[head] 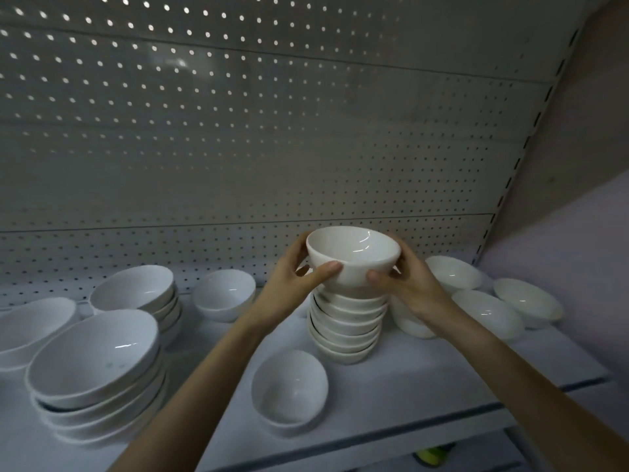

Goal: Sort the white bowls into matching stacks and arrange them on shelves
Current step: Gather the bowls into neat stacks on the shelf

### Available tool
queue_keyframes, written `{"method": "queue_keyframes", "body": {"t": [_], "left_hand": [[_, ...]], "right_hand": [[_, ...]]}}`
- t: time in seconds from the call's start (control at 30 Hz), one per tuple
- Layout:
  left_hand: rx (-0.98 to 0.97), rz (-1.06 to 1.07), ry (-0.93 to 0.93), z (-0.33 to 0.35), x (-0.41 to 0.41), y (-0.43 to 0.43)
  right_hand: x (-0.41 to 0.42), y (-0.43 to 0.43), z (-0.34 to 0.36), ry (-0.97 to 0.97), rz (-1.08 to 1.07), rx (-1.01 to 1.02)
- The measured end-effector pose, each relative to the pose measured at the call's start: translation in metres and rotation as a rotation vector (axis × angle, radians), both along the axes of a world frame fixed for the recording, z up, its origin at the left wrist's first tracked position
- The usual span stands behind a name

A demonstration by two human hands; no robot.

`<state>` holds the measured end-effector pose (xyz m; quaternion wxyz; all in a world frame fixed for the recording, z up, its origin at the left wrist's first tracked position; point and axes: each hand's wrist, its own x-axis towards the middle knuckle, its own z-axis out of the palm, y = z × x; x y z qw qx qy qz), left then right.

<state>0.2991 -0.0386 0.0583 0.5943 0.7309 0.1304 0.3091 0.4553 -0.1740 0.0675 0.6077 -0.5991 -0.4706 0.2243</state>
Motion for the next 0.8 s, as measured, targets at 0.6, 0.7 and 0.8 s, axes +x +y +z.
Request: {"method": "queue_keyframes", "body": {"t": [0.6,0.7,0.8], "left_hand": [[0.112,0.018,0.132,-0.026,0.017,-0.003],[0.112,0.013,0.135,-0.026,0.016,-0.004],[0.104,0.007,0.141,-0.024,0.014,-0.005]], "right_hand": [[0.037,0.004,-0.048,-0.012,0.104,-0.096],[0.036,0.005,-0.047,-0.026,0.092,-0.091],[0.033,0.004,-0.042,-0.043,0.080,-0.110]]}}
